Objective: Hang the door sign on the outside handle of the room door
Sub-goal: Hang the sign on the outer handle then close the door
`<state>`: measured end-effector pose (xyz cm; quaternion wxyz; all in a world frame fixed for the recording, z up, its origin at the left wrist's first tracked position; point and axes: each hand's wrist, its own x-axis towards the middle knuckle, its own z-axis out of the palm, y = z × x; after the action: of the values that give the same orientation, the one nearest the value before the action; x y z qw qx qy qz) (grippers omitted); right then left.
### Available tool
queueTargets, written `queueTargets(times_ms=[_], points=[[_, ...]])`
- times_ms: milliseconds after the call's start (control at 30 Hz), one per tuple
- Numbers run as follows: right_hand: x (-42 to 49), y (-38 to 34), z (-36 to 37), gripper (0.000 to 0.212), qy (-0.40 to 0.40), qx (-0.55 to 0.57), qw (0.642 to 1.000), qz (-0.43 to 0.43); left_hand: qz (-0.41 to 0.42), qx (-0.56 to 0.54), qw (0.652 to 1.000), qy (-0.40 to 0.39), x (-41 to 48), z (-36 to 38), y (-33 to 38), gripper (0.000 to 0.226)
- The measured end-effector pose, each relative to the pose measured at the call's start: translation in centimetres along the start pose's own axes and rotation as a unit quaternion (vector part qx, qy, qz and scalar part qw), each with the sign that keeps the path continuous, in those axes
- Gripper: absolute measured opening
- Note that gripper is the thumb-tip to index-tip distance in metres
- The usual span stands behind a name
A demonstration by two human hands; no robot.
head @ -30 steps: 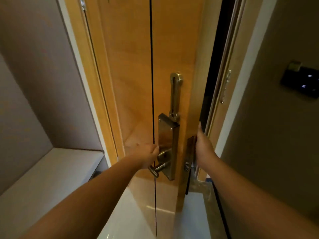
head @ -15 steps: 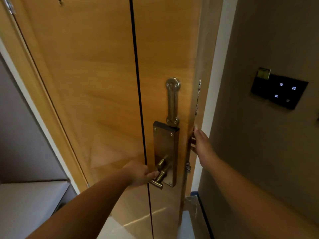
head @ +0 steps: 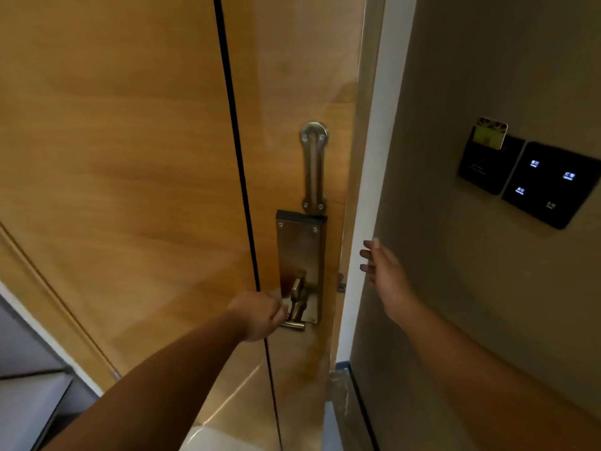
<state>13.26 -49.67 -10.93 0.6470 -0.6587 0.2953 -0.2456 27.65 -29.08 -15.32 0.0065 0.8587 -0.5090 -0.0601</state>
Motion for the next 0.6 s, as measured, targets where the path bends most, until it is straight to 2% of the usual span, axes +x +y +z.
queueTargets(times_ms=[100, 267, 467, 600], points=[[2.1, 0.6, 0.0, 0.04, 0.013, -0.001, 1.0, 0.007, 0.029, -0.031, 0.999, 0.03, 3.0, 0.2, -0.7, 0.046], [6.7, 0.7, 1.7, 0.047, 0.034, -0.032, 0.999, -0.016, 0.036, -0.115, 0.991, 0.049, 8.2, 1.3, -2.4, 0.054], [13.0, -0.8, 4.3, 0.052, 0.054, -0.099, 0.991, -0.075, 0.019, -0.303, 0.953, -0.01, 14.6, 1.7, -3.9, 0.057], [16.3, -1.1, 5.0, 0.053, 0.06, -0.113, 0.989, -0.073, -0.01, -0.365, 0.931, -0.001, 18.4, 3.8, -4.5, 0.037]])
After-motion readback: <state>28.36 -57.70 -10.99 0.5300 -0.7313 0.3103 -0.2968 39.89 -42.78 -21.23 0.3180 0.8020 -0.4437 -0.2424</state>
